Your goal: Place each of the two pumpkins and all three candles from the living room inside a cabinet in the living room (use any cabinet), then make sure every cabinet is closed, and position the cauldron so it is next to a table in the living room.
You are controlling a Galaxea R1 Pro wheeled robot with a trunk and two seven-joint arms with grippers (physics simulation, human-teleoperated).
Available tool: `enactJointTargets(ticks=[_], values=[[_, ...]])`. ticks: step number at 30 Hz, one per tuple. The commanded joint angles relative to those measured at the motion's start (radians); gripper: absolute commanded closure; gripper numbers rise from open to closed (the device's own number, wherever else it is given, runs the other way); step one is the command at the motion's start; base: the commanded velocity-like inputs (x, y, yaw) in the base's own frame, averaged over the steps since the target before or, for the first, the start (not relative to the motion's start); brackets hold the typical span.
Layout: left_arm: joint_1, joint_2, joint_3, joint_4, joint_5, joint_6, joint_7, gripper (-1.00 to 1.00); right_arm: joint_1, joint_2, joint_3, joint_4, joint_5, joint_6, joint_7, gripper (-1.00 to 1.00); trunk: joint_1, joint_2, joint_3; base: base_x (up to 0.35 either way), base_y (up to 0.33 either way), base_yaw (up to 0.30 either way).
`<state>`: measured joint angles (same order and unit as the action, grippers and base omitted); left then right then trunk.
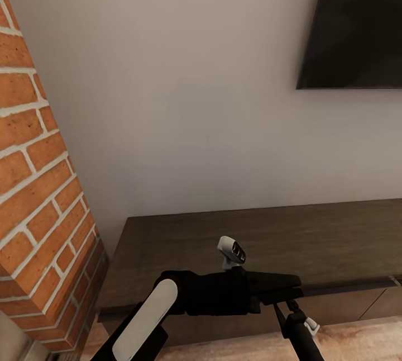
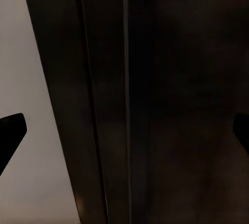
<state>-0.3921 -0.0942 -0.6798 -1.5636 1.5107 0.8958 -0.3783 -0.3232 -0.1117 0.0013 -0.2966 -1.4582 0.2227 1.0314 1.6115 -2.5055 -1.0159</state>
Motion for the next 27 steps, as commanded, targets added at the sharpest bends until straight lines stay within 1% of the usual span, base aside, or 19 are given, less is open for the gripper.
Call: enactJointTargets(ticks=[1,12,13,27], values=[[-0.001,-0.001,0.0,0.001,-0.001,0.003,-0.004,-1.0,0.0,0.0,0.0,0.001,-0.007,0.01,0.003,-1.0,0.0,0.0,-0.001,0.0,0.0,0.0],[-0.001,-0.001,0.0,0.001,-0.001,0.003,-0.004,-1.0,0.0,0.0,0.0,0.001,-0.007,0.011,0.003,-1.0,0.0,0.0,-0.001,0.0,0.0,0.0],[-0.001,-0.001,0.0,0.001,-0.001,0.003,-0.004,-1.0,0.0,0.0,0.0,0.001,-0.007,0.011,0.003,1.0,0.0,0.0,-0.001,0.0,0.0,0.0],[-0.001,-0.001,0.0,0.001,-0.001,0.003,-0.004,-1.0,0.0,0.0,0.0,0.001,-0.007,0.016,0.003,1.0,0.0,0.0,-0.001,0.0,0.0,0.0]])
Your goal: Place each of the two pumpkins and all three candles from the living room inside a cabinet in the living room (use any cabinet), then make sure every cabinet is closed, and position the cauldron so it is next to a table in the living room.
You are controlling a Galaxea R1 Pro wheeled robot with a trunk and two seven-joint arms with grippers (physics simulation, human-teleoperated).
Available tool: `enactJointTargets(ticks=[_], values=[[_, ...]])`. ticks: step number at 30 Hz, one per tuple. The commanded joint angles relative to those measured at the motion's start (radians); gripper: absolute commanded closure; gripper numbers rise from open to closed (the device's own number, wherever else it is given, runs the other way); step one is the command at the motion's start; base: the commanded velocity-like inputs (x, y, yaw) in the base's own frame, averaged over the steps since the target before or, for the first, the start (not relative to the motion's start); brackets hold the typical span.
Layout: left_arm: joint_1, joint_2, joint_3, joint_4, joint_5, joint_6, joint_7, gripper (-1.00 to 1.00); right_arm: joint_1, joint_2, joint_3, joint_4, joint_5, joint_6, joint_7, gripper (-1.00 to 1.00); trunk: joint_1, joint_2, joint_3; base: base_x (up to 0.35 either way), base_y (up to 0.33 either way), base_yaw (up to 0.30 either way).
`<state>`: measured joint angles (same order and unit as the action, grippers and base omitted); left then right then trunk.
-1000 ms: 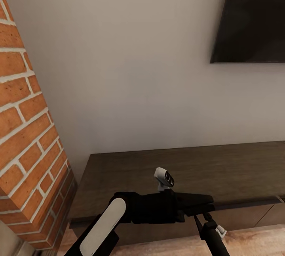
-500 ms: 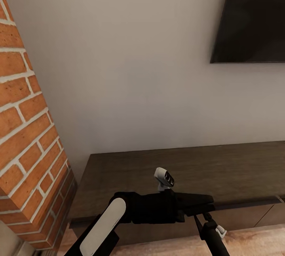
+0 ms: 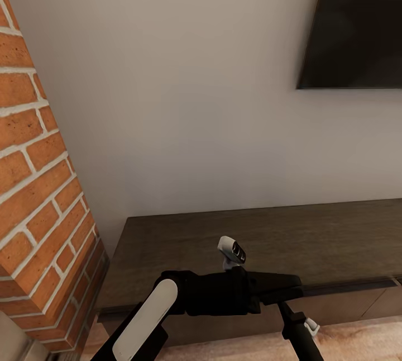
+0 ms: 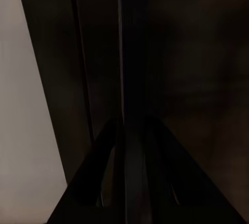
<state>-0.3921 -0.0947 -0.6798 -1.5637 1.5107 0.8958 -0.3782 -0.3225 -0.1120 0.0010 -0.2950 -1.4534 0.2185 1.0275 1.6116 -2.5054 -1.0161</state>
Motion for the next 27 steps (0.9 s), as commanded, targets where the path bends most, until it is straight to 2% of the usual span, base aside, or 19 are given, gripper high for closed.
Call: enactJointTargets(ticks=[1,16,27], values=[[-0.001,0.0,0.0,0.001,-0.001,0.003,-0.004,-1.0,-0.001,0.0,0.001,-0.001,-0.012,0.02,0.006,1.0,0.0,0.0,-0.001,0.0,0.0,0.0],[-0.001,0.0,-0.001,0.001,-0.001,0.003,-0.004,-1.0,-0.001,0.0,0.001,0.0,-0.012,0.021,0.002,1.0,0.0,0.0,-0.001,-0.004,0.0,0.0],[-0.001,0.0,-0.003,0.001,-0.001,0.003,-0.004,-1.0,-0.001,0.0,0.001,0.0,-0.012,0.021,0.002,1.0,0.0,0.0,-0.001,-0.111,0.0,0.0]])
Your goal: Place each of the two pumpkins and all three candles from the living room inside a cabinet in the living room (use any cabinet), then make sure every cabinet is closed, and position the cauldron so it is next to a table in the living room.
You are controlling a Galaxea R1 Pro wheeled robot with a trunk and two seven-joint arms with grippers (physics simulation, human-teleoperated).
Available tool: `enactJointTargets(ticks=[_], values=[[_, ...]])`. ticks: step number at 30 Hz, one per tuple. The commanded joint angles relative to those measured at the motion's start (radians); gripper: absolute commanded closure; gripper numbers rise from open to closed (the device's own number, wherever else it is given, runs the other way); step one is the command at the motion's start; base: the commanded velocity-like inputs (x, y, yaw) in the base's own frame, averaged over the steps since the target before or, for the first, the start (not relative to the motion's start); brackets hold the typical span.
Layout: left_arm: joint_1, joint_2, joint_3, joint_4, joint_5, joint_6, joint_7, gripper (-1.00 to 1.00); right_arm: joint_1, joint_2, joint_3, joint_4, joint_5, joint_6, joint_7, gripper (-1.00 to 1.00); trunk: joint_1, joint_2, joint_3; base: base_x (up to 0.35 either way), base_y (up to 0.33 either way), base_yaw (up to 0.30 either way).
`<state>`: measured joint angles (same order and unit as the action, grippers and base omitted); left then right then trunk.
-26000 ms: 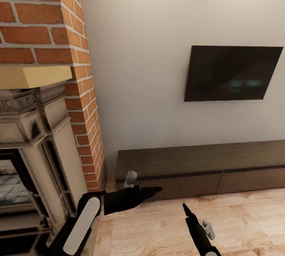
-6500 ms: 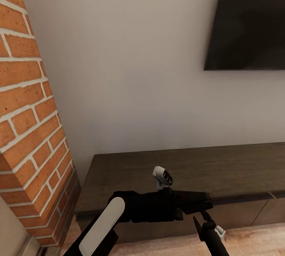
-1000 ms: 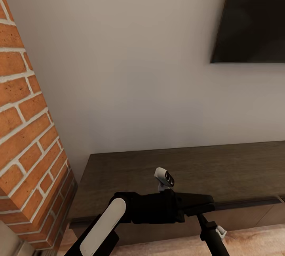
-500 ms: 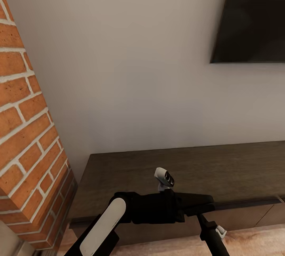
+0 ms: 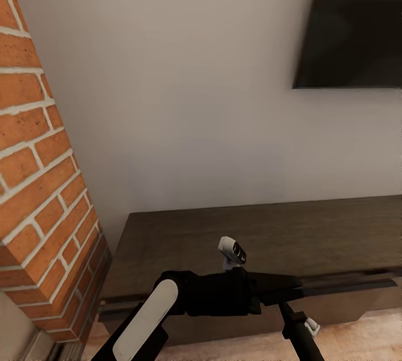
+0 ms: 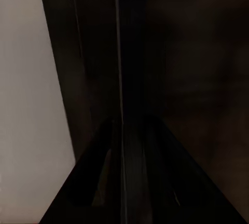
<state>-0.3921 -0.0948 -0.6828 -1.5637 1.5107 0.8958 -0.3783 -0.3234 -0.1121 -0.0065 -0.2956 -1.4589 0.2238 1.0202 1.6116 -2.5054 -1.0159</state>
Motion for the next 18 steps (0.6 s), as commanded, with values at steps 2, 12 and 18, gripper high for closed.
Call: enactJointTargets(ticks=[2,12,18], values=[[-0.001,0.0,0.0,0.001,-0.001,0.003,-0.004,-1.0,0.0,0.0,0.008,0.0,-0.006,0.016,0.009,1.0,0.0,0.0,-0.001,-0.038,0.0,0.0],[-0.001,0.0,-0.001,0.001,-0.001,0.003,-0.003,-1.0,0.0,0.0,0.008,0.001,-0.006,0.017,0.01,1.0,0.0,0.0,-0.001,-0.116,0.0,0.0],[-0.001,0.0,-0.001,0.001,-0.001,0.003,-0.003,-1.0,0.0,0.0,0.008,0.0,-0.006,0.017,0.01,1.0,0.0,0.0,-0.001,-0.169,0.0,0.0]])
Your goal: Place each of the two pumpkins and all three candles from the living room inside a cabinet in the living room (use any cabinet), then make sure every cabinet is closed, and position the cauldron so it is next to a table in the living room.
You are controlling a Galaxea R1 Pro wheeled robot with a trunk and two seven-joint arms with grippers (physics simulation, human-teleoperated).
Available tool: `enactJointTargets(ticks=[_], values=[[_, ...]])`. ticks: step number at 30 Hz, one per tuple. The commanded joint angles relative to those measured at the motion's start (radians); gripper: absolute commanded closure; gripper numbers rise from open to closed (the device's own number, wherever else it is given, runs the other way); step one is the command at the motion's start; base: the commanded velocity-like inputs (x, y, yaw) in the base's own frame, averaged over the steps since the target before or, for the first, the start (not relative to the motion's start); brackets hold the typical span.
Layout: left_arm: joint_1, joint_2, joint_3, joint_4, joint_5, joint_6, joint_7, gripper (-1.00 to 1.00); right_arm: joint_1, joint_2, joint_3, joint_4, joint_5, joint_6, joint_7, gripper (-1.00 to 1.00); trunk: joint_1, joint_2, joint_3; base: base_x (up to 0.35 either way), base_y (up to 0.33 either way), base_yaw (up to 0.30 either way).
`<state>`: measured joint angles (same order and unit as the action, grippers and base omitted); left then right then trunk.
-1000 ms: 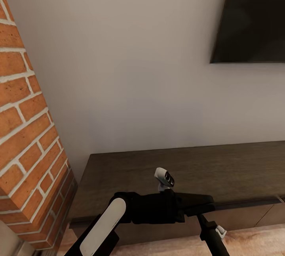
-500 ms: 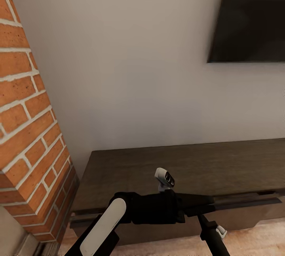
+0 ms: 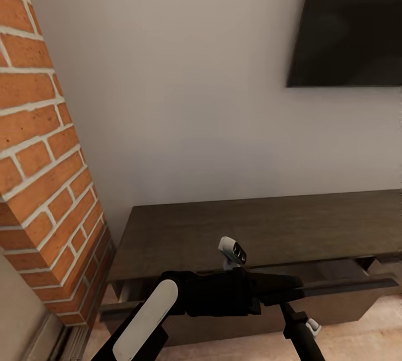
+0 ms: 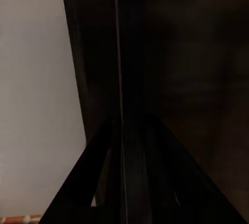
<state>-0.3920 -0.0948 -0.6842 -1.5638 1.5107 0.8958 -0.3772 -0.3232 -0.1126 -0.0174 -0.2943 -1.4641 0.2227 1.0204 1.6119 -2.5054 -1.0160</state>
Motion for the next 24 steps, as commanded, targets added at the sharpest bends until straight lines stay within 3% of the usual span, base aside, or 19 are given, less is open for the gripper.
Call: enactJointTargets(ticks=[1,17,24], values=[[-0.001,0.0,0.0,0.001,-0.001,0.003,-0.004,-1.0,0.0,0.001,0.019,-0.001,-0.001,0.018,0.01,1.0,-0.001,0.0,-0.001,-0.17,0.0,0.0],[-0.001,0.0,-0.003,0.001,-0.001,0.0,-0.003,-1.0,0.0,0.001,0.019,-0.001,-0.001,0.018,0.01,1.0,-0.001,0.0,-0.001,-0.169,0.0,0.0],[-0.001,0.0,-0.003,0.001,-0.001,0.0,-0.003,-1.0,0.0,0.001,0.019,-0.002,-0.001,0.018,0.01,1.0,-0.001,0.0,-0.001,-0.044,-0.002,0.0]])
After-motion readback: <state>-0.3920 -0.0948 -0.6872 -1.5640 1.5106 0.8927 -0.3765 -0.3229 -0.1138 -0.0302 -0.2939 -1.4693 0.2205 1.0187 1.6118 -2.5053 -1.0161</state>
